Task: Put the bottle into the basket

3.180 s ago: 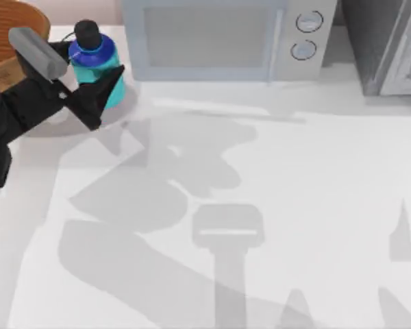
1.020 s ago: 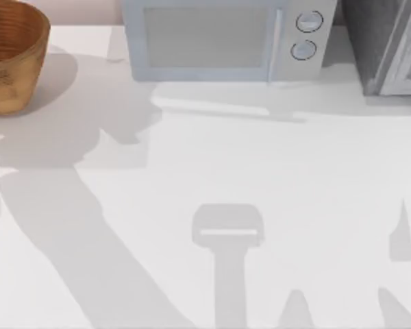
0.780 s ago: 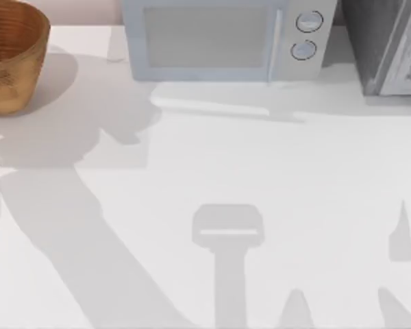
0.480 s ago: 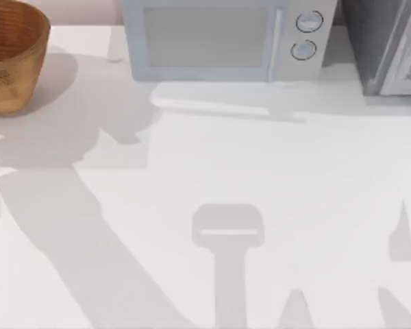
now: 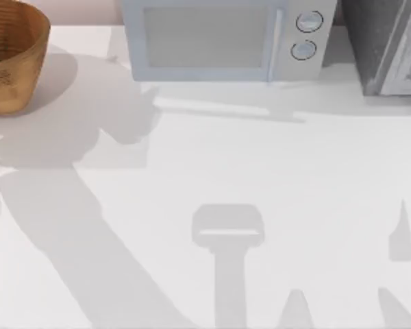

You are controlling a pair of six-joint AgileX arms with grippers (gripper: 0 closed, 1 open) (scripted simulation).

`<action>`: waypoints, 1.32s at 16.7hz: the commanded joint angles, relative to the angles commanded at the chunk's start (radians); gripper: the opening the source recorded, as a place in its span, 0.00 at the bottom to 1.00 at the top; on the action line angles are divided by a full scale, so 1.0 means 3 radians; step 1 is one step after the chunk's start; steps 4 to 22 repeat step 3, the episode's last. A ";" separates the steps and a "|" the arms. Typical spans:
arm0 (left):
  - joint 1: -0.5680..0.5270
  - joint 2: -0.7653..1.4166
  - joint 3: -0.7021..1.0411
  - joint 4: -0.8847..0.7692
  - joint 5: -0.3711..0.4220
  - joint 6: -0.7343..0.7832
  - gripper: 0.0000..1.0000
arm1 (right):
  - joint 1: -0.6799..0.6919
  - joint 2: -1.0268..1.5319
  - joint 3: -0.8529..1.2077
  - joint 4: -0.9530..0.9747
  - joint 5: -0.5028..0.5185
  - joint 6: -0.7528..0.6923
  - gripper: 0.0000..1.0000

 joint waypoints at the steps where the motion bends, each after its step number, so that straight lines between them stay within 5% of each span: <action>1: 0.0000 0.0000 0.0000 0.0000 0.0000 0.0000 1.00 | 0.0000 0.0000 0.0000 0.0000 0.0000 0.0000 1.00; 22: 0.0000 0.0000 0.0000 0.0000 0.0000 0.0000 1.00 | 0.0000 0.0000 0.0000 0.0000 0.0000 0.0000 1.00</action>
